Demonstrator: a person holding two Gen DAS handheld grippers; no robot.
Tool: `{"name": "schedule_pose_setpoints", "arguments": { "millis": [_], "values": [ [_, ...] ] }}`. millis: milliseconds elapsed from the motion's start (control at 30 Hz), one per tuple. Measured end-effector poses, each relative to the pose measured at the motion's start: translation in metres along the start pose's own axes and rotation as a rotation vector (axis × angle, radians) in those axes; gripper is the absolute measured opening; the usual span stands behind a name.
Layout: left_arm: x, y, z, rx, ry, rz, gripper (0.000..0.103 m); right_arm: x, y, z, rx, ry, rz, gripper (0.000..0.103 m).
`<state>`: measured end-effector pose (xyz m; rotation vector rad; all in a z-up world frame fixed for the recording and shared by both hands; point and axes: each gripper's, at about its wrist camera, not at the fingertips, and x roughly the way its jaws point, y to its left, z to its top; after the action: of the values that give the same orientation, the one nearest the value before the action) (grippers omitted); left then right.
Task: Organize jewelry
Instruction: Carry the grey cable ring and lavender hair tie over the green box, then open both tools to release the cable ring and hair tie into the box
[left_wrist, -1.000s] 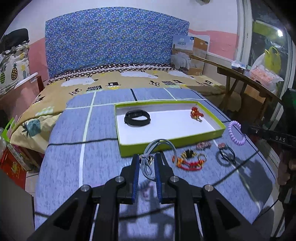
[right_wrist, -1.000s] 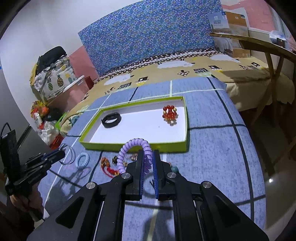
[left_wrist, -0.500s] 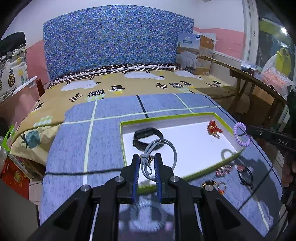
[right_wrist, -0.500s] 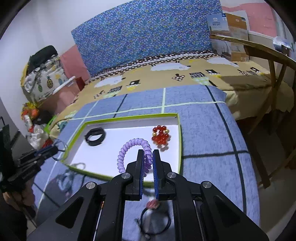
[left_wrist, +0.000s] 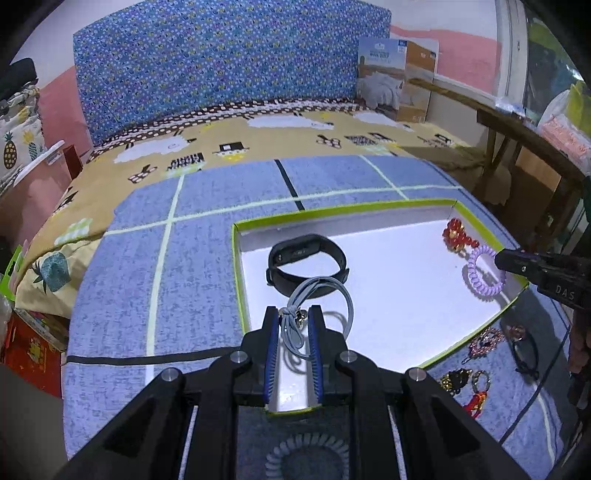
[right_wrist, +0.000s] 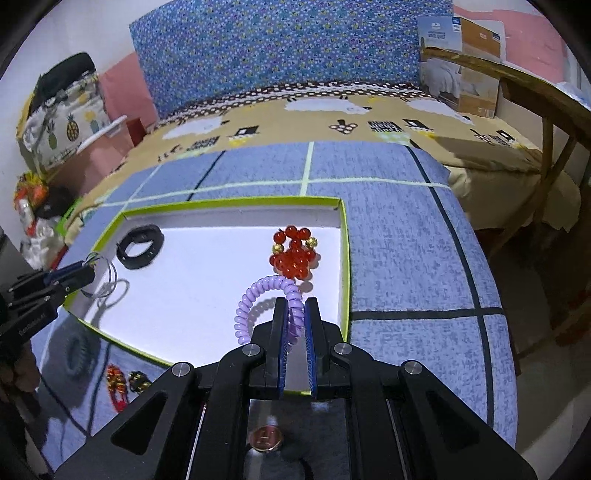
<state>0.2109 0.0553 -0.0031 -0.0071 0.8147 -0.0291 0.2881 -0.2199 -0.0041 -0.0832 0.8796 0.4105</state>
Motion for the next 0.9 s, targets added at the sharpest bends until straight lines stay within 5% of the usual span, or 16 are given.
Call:
{"name": "schedule_pose_setpoints", "arguments": {
  "millis": [533, 900],
  "values": [
    [0.013, -0.004, -0.001, 0.010, 0.029, 0.018, 0.017, 0.008, 0.004, -0.002, -0.040, 0.034, -0.024, 0.010],
    [0.001, 0.005, -0.006, -0.043, -0.008, -0.003, 0.019, -0.016, 0.007, -0.007, -0.041, -0.032, -0.004, 0.019]
  ]
}}
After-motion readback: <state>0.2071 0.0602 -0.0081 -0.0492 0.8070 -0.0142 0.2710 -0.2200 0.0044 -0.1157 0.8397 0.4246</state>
